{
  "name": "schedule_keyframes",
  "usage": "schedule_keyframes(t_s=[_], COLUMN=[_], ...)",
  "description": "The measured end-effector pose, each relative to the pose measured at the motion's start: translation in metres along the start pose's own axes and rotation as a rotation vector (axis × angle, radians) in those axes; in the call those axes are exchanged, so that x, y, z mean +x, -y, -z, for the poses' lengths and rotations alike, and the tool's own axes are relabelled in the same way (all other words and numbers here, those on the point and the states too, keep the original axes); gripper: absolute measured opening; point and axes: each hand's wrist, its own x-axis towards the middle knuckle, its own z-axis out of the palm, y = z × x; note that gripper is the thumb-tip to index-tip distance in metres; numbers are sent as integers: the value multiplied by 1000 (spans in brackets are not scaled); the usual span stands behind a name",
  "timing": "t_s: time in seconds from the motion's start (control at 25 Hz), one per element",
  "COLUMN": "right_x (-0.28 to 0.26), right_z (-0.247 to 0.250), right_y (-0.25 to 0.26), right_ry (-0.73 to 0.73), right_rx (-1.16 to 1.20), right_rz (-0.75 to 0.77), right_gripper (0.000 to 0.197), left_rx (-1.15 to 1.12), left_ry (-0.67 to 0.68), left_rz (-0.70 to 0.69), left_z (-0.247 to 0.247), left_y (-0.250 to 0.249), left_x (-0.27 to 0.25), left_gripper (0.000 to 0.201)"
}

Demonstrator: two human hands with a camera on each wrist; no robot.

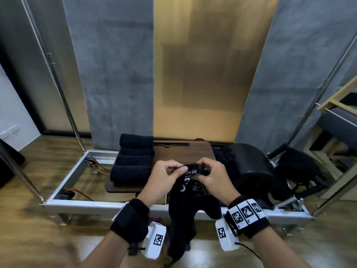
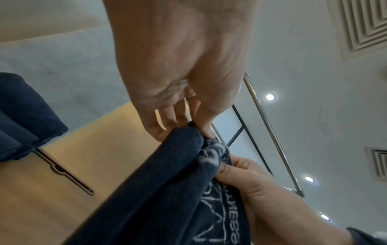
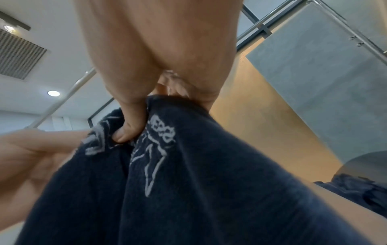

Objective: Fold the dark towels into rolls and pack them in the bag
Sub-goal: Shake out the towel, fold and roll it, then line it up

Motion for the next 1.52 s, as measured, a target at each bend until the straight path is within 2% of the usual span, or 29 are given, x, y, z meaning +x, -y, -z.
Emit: schedule_keyframes(t_s=[0.08,0.16,0.28,0.36,0.44,0.52,0.64,0.72,0.8,0.96,1.08,1.16,1.28,1.52], right_x=[-3,-5,-3,-1,1,0,-7,-9,-9,-19,-27,-28,-25,-15], right_z=[3,7,9,6,5,13,26,25,21,26,38,46,62,79], right_y=[-11,-21,-19,-10,-1,2,-1,-6,-20,-52,-67,-66,-57,-44], right_ry=[-25,11,147,252,315,408,529,439,344,383,137,-48,-249,-425], right_rx=[-86,-106,25,150,216,182,186,267,242,14,-178,-168,-123,-54], right_rz=[-69,-99,-62,-45,-49,-75,-122,-145,-158,-194,-174,-167,-113,-83], right_gripper=[29,38,41,42,35,22,34,31,31,7,20,29,19,23], left_rx=[-25,-73,-120,-154,-176,-182,-181,-159,-153,-207,-204,-143,-67,-75], left_ry=[-62,-80,-46,-49,-93,-153,-185,-205,-268,-450,-453,-429,-497,-582], left_rz=[-44,-9,77,79,32,-40,-122,-169,-193,-193,-194,-191,-193,-121], left_z=[6,13,14,11,13,21,33,36,38,56,80,93,106,107], left_y=[1,2,6,8,5,3,0,-1,-2,1,9,17,29,47], left_x=[3,4,3,4,6,10,12,10,9,14,14,12,9,8], left_gripper=[16,20,27,29,21,12,8,7,7,6,9,18,30,22])
